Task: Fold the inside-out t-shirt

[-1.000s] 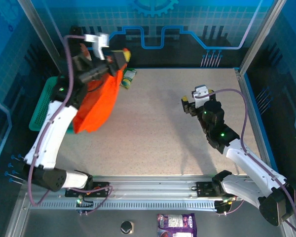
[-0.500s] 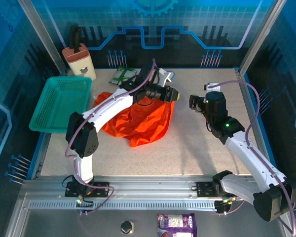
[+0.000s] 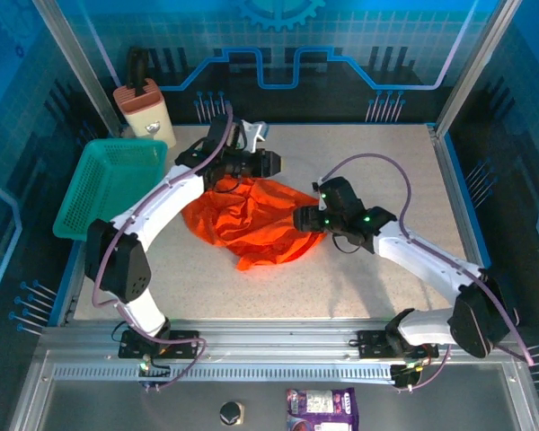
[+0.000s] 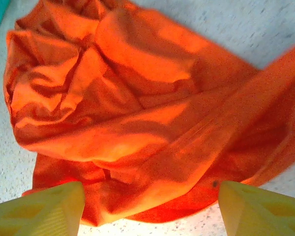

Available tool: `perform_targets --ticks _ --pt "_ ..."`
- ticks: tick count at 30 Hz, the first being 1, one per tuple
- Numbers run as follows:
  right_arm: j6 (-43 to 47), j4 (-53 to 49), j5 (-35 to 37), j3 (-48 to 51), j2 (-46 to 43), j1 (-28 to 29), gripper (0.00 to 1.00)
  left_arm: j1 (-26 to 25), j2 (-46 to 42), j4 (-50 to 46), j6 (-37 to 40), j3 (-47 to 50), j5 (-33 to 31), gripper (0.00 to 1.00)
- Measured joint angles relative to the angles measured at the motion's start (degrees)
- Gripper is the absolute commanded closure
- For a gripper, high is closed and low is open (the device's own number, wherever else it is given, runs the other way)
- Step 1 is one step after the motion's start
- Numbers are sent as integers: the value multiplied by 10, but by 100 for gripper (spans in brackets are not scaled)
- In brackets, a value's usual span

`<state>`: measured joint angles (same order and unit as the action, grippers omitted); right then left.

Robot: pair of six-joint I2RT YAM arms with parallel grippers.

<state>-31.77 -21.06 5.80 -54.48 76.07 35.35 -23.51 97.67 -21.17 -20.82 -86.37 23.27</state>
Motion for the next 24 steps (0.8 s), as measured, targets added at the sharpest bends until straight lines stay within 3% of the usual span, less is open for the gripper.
perform_targets --ticks 9,18,24 --pt "-17 -37 24 -62 80 -10 30 10 0 -16 -2 35 -20 57" --pt "1 -62 30 -90 174 -152 35 105 -3 -50 -14 103 -66 56" --pt "43 -86 43 -162 280 -184 46 138 -3 -78 -12 121 -99 54"
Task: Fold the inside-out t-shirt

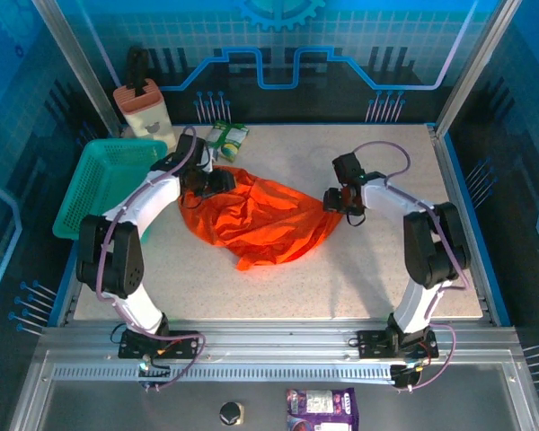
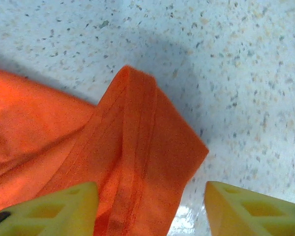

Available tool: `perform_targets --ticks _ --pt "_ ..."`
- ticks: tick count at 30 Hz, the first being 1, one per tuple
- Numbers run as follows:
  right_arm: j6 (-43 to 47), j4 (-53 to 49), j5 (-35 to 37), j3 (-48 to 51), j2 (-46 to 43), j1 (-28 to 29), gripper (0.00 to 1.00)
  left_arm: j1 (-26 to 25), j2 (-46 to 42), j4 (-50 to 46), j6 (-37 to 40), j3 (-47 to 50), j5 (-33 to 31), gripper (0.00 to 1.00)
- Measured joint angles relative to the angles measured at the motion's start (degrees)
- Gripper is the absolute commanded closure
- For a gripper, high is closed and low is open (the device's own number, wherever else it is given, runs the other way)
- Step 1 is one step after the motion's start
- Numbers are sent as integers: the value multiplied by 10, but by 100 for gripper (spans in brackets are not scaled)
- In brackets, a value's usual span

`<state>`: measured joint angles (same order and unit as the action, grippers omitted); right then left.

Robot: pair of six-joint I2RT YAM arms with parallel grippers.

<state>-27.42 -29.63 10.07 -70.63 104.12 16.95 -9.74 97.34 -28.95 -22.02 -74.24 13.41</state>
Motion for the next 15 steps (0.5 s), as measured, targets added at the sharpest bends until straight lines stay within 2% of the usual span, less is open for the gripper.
perform_targets --ticks 6,7,9,11,15 --pt "34 -12 17 -60 64 -6 64 2 14 -33 16 -9 -36 48" --pt "35 -13 19 -63 68 -7 70 2 21 -39 16 -15 -42 47" --pt "46 -19 20 -63 73 -10 89 2 44 -55 26 -34 -58 46" --pt "51 -25 19 -63 73 -16 100 2 68 -70 32 -54 -75 46" --pt "59 -23 19 -54 70 -36 100 2 113 -106 47 -100 -109 47"
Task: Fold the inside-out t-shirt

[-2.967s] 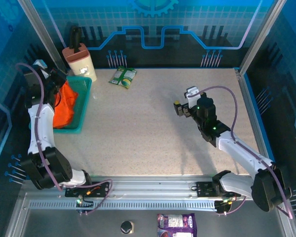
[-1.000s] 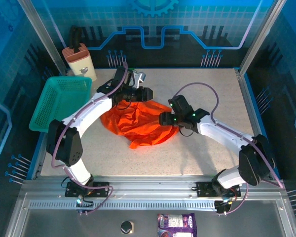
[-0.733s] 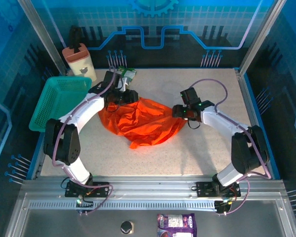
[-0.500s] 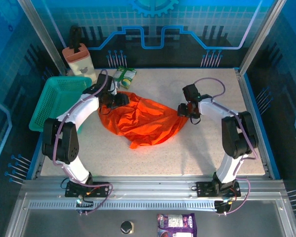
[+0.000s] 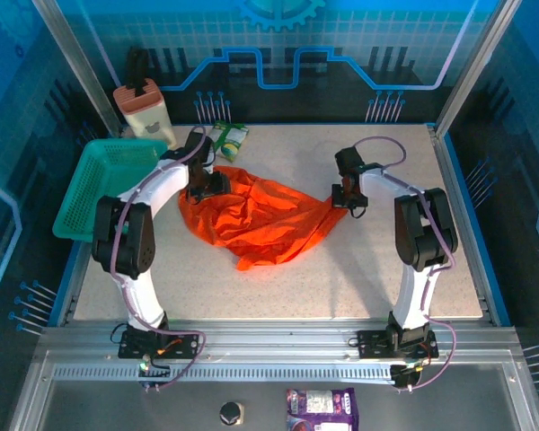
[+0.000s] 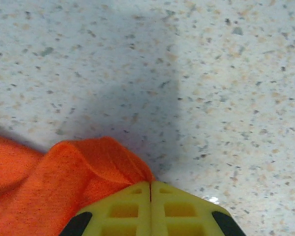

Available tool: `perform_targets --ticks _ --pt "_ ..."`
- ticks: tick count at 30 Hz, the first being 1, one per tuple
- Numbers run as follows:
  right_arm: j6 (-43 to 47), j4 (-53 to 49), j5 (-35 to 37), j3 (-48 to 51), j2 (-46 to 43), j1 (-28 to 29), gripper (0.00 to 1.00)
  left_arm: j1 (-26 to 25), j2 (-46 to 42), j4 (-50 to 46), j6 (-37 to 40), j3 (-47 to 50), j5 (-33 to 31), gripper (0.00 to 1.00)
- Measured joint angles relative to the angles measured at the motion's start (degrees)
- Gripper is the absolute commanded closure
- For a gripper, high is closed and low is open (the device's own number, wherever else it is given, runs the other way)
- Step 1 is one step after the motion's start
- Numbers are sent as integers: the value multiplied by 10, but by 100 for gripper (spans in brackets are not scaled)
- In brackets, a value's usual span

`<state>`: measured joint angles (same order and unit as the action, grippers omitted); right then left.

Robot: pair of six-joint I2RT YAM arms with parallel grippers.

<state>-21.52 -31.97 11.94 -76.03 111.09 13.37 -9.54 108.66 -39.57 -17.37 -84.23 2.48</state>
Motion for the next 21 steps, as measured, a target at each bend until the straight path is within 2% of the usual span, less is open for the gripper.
perform_targets --ticks 10,11,13,15,16,18,21 --pt "7 -5 -12 27 -59 -19 100 0 102 -54 10 -93 -39 47" --pt "8 -5 -14 27 -64 -19 100 0 110 -59 10 -100 -42 49" --pt "10 -5 -15 27 -73 -19 100 0 121 -66 12 -109 -46 62" --pt "11 -6 -15 27 -80 -19 100 0 130 -71 12 -112 -49 85" --pt "12 -6 -15 27 -82 -19 100 0 132 -73 12 -113 -49 92" --pt "13 -7 -14 25 -88 -20 100 0 133 -80 12 -114 -49 99" --pt "17 -14 -14 15 -98 -28 100 0 133 -87 8 -128 -49 100"
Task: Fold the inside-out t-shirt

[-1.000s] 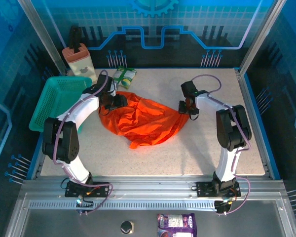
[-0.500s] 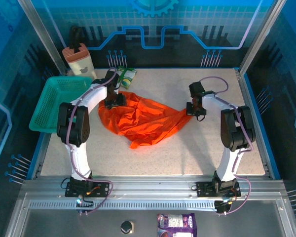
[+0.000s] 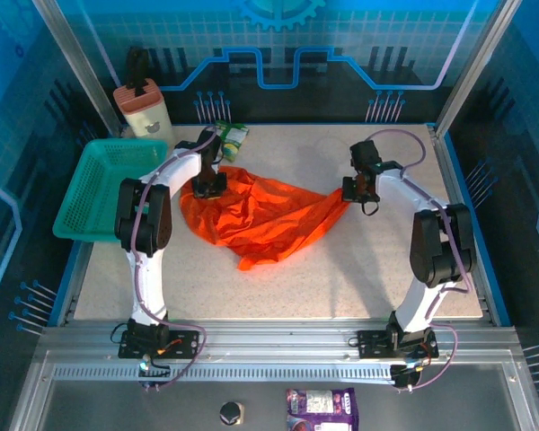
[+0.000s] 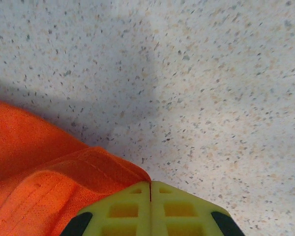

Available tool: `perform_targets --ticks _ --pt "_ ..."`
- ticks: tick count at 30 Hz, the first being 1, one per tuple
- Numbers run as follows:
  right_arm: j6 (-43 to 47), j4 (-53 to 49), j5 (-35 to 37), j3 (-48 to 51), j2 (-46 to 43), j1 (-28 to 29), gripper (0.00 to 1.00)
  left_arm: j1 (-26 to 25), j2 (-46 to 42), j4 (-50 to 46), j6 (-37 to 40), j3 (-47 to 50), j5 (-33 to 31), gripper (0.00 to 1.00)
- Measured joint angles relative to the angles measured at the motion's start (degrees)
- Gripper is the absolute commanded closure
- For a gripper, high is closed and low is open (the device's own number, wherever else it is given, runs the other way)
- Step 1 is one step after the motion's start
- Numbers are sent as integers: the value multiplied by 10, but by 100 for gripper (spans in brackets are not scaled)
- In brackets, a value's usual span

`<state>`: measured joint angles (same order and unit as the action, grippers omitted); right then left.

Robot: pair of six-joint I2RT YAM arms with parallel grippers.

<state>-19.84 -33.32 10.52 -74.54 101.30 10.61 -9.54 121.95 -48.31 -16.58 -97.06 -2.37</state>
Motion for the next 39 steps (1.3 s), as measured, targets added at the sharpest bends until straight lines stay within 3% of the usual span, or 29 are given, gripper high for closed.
perform_targets --ticks 8,14,18,25,30,35,39 --pt "20 -37 0 -155 -15 -64 100 13 -40 -20 -19 -132 40 100" --pt "33 -54 12 -289 -75 -116 100 51 -143 -5 -61 -218 104 100" --pt "37 -55 16 -306 -151 -137 100 64 -222 12 -80 -211 127 100" --pt "34 -48 19 -228 -277 -156 100 72 -376 70 -116 0 143 100" --pt "27 -46 -17 -143 -269 -157 98 71 -381 112 -142 153 177 97" --pt "14 -78 -42 -129 -129 -157 65 51 -310 127 -146 240 193 70" --pt "8 -102 -46 -102 -79 -151 57 30 -294 131 -146 282 191 59"
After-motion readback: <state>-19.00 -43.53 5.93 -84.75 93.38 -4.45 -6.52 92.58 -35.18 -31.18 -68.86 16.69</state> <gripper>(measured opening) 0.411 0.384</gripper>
